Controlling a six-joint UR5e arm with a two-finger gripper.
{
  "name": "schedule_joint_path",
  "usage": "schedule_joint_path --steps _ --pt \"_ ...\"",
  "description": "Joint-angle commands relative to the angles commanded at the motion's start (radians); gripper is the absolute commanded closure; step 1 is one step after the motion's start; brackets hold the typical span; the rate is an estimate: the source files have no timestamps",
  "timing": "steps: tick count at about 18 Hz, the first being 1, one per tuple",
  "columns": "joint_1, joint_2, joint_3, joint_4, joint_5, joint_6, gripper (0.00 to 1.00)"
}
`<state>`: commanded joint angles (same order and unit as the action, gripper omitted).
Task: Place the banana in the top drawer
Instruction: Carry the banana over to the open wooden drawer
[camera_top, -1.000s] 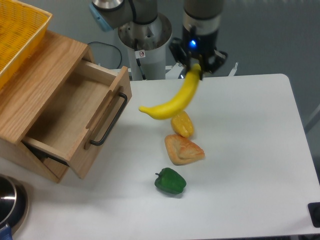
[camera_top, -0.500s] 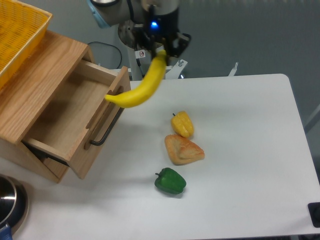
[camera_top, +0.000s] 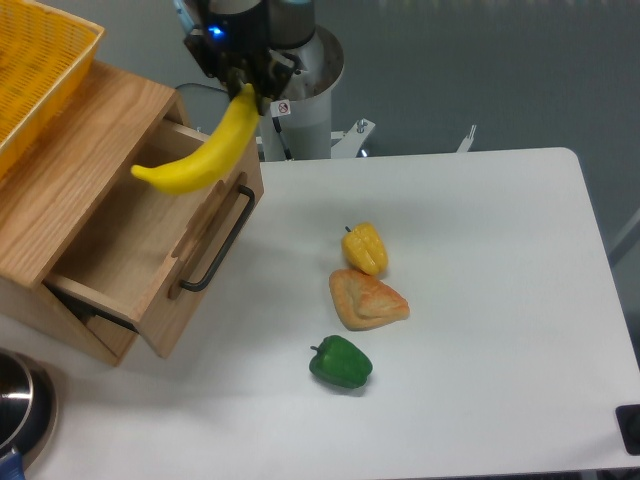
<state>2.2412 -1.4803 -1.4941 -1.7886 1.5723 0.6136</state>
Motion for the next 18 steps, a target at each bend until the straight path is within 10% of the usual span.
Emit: schedule_joint_path --steps 18 --pt "-0.051 -0.081 -0.008 0.005 -0.003 -0.081 0.82"
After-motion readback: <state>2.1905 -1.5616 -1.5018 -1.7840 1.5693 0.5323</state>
